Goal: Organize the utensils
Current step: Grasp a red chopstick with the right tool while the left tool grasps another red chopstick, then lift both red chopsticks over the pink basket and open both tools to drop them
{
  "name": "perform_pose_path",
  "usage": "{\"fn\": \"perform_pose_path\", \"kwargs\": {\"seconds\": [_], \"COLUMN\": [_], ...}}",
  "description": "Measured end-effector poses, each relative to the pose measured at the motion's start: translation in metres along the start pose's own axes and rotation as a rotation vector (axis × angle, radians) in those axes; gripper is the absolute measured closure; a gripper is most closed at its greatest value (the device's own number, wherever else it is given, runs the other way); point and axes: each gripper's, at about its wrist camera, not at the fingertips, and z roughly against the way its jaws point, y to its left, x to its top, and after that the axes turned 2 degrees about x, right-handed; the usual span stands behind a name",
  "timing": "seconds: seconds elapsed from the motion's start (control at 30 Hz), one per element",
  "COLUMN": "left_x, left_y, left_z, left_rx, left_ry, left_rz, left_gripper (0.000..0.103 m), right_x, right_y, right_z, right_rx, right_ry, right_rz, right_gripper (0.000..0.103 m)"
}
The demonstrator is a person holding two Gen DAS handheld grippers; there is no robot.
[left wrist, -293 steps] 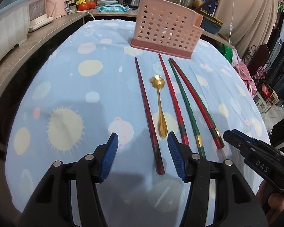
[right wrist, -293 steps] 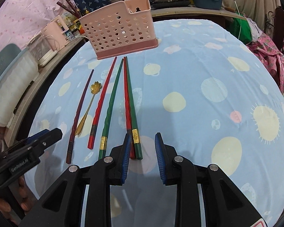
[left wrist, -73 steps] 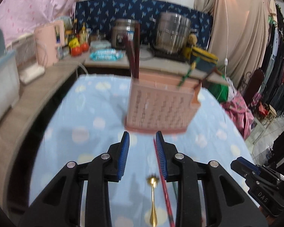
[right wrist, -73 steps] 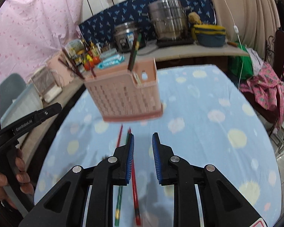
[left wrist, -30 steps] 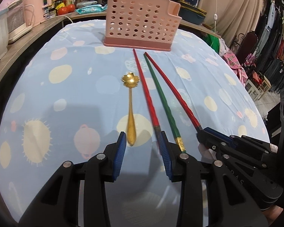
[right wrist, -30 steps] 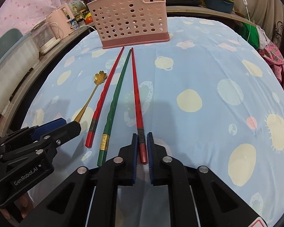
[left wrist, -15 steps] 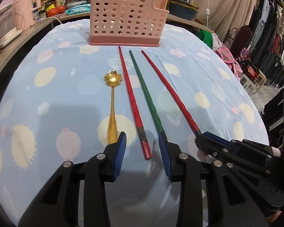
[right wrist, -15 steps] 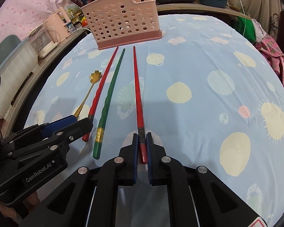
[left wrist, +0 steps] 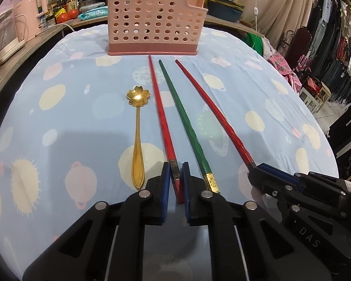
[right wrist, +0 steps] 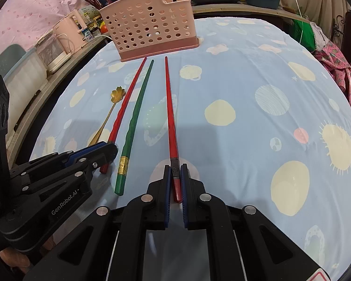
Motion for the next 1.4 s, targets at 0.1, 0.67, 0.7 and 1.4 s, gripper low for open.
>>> {"fn": "perform_pose_path", "kwargs": {"seconds": [0.1,0.67,0.7,1.4], "left_x": [0.000,0.015,0.017,0.085], "left_y": [0.002,0.022,0.023,0.044], "left_z": [0.003,0.056,0.061,0.139], "left_rx": [-0.009,-0.006,-0.007,0.001], "left_ry": [0.003,-0.099,-0.109,-0.353], "left_rz": [0.008,0.075,0.078,0.137], "left_gripper": [0.094,0.095,0.095,0.096], "right_x": [-0.001,0.003,0.005,0.071], "right_y": [0.000,0.003,0.003,0.002], "right_z": [0.001,0.032,0.035,0.126], "right_rx": [0.000,0.027,0.030,0.101], "right_ry": [-0.001,-0.061,-0.069,-0.343], "right_rz": [0.000,-0.008,-0.010,-0.038], "right_gripper": [0.095,0.096,0.096,0.096]}}
